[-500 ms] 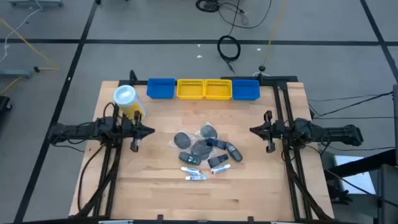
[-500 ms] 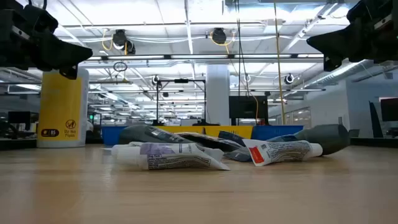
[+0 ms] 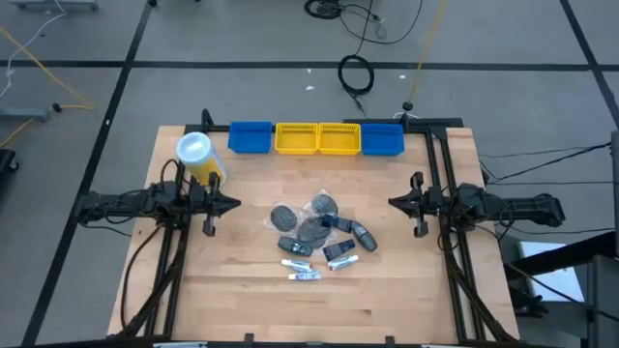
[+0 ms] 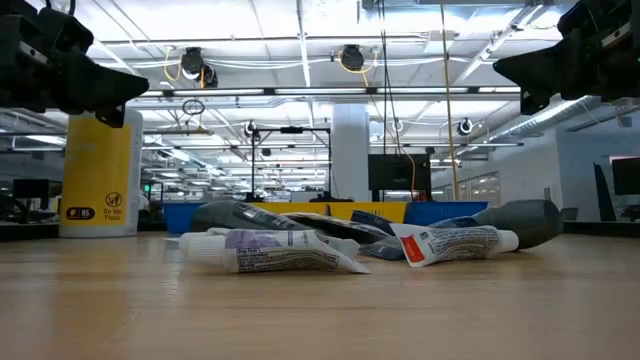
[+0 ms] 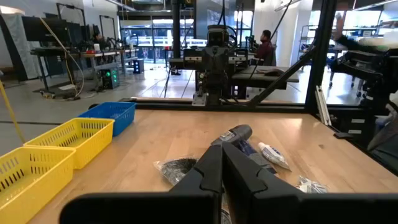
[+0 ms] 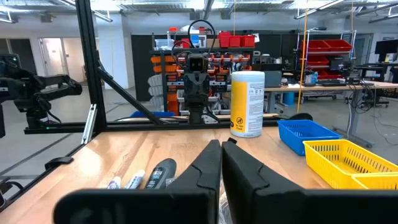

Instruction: Pick & Place Travel size toiletries

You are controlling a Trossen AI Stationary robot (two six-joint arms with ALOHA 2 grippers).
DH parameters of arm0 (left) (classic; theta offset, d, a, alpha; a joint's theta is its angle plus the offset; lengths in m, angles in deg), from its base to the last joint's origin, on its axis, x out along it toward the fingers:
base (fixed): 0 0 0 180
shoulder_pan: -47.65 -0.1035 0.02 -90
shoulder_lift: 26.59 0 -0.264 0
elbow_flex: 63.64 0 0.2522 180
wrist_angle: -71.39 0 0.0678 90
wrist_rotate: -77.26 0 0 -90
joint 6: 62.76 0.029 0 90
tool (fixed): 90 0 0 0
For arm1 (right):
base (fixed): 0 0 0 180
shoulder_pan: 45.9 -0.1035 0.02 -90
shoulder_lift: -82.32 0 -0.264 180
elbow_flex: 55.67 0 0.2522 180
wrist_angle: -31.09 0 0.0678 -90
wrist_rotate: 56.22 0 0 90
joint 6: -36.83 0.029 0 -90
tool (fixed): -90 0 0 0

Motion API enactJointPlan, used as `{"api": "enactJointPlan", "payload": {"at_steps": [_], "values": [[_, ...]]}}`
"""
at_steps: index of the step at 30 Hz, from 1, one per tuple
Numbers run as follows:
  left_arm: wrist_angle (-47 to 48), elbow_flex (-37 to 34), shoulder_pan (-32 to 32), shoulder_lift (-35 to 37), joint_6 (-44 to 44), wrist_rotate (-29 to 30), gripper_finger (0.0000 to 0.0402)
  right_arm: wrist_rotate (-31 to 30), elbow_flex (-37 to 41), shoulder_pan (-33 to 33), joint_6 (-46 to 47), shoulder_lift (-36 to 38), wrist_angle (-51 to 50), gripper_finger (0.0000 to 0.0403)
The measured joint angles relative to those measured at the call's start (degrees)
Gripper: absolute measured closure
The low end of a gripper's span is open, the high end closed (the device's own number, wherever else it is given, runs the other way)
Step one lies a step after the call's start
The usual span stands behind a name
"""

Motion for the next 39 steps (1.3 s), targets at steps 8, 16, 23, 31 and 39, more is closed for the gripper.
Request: {"api": "enactJointPlan", "payload": {"at_steps": [8, 16, 23, 31, 39], "values": [[0.01, 0.0, 0.01, 0.0, 0.0, -0.01, 0.0391, -0.01, -0.02, 0.01, -0.01, 0.02, 0.0, 0.0394], [-0.02, 0.0, 0.0, 0.01, 0.01, 0.0, 0.0392, 2.82, -0.08, 0.02, 44.26, 0.05, 18.99, 0.0394], [0.0, 0.0, 0.02, 0.01, 0.01, 0.01, 0.0392, 2.97, -0.06, 0.02, 53.92, 0.05, 28.06, 0.0394], [0.0, 0.0, 0.02, 0.01, 0.01, 0.01, 0.0392, 2.97, -0.06, 0.02, 53.6, 0.06, 27.04, 0.0394], [0.0, 0.0, 0.01, 0.01, 0.0, 0.01, 0.0391, 2.97, -0.06, 0.02, 53.57, 0.06, 26.53, 0.0394]]}}
